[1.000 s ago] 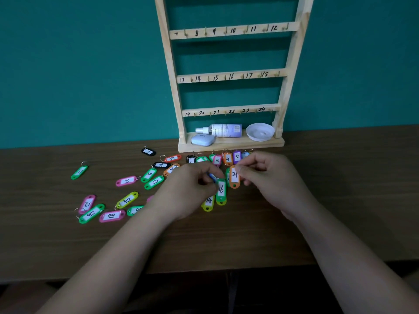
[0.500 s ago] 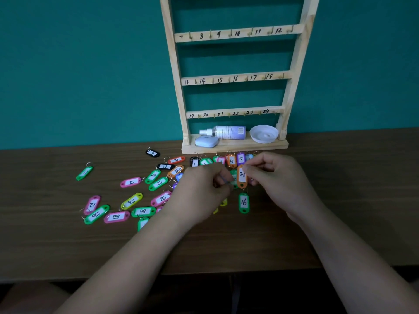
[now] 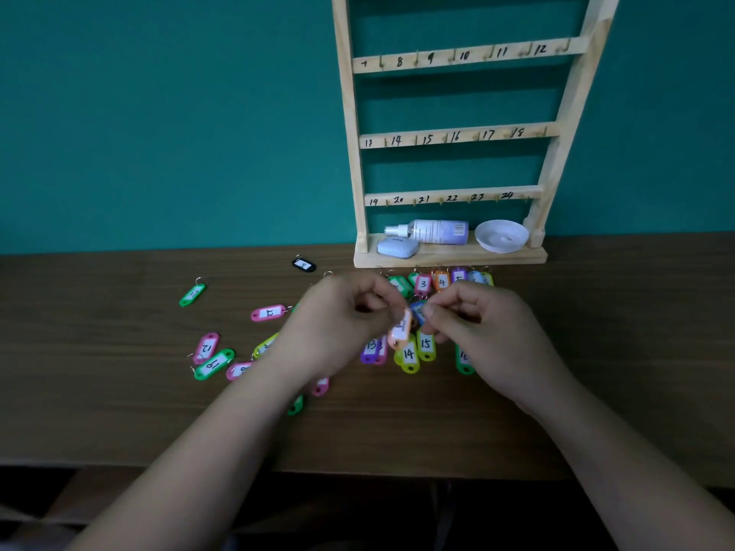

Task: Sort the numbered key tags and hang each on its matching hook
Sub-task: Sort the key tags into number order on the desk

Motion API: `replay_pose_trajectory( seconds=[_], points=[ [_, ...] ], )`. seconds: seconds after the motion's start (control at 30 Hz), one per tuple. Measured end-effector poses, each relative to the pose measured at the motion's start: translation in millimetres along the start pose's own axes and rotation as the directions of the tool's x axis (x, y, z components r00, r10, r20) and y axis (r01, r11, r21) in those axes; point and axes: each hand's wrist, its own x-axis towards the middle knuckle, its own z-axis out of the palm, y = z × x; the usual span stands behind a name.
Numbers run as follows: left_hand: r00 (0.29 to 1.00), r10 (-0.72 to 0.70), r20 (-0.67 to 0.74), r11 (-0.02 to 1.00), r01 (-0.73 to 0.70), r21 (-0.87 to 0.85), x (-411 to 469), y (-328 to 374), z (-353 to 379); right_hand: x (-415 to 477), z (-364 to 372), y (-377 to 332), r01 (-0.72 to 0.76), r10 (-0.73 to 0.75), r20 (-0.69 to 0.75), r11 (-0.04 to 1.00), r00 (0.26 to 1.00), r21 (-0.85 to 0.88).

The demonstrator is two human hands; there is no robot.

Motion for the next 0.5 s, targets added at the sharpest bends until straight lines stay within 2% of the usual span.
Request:
replay_pose_trajectory(
  seconds=[0.2,0.4,0.5],
  points=[
    [0.989,-0.143,-0.048,0.984,0.147,0.100,-2,-17,-47,-2,8,0,0.132,-0.145,-0.113,0.984,0.983,-0.116],
    [0.955,-0.263,0.135,0.951,0.233,0.204,-9,-25,-62,-2,10,2,0.180,-0.202,-0.117,0.968,0.972,-0.173],
    [0.958,-0.252,0.138,0.947,0.214,0.240,-10,-25,-54,-1,9,3,0.176,-0.201,-0.119,0.966,0.972,-0.189]
  ],
)
